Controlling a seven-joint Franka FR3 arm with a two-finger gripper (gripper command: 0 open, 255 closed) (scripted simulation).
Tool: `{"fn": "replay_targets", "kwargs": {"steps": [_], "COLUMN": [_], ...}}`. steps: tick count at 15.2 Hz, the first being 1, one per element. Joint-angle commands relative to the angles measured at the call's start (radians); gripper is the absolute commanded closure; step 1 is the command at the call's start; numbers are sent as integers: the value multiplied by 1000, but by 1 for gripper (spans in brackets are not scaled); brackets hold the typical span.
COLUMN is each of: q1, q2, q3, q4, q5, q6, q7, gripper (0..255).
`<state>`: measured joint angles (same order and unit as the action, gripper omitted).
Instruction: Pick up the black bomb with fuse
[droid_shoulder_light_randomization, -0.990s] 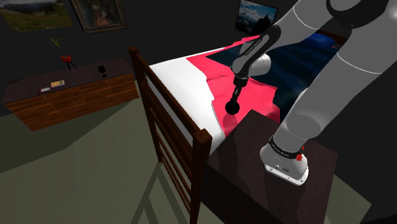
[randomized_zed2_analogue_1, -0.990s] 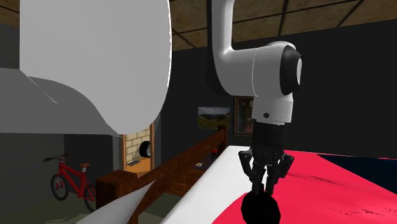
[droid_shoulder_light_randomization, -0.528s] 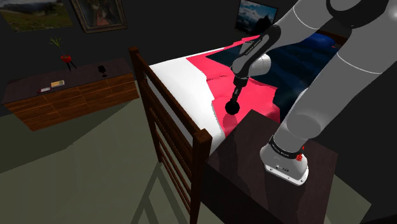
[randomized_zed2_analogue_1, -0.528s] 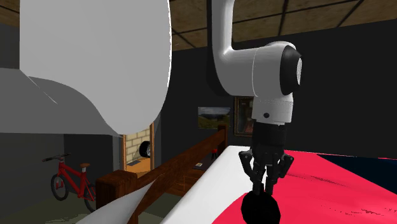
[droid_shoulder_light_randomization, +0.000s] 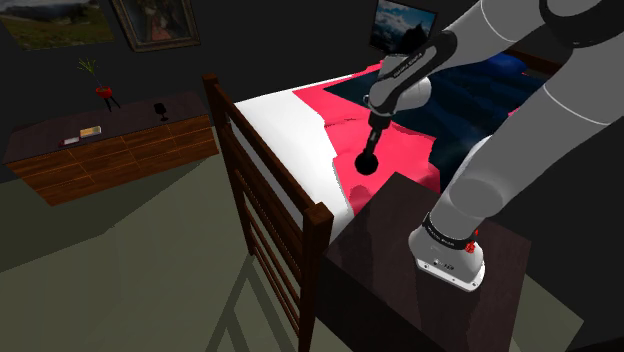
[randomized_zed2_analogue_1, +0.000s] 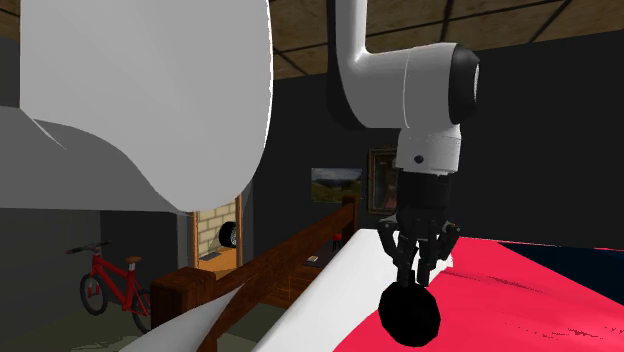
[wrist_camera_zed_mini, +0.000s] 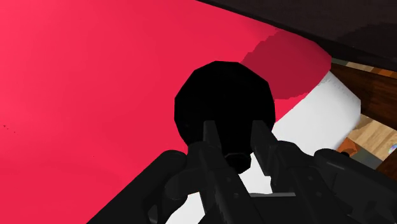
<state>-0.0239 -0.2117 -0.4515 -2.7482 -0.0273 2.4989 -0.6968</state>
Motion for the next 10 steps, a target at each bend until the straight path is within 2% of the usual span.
{"fn": "replay_targets", "kwargs": {"steps": [1,8,10], "q1": [-10,-32,-32], "q2": [-35,-132,-134], "q3": [7,31,32], "q4": [4,35,36], "q5": [-21,-59,-60], "q6": [-37,-161,-163], "q7": [16,53,54], "gripper": [255,255,255]}}
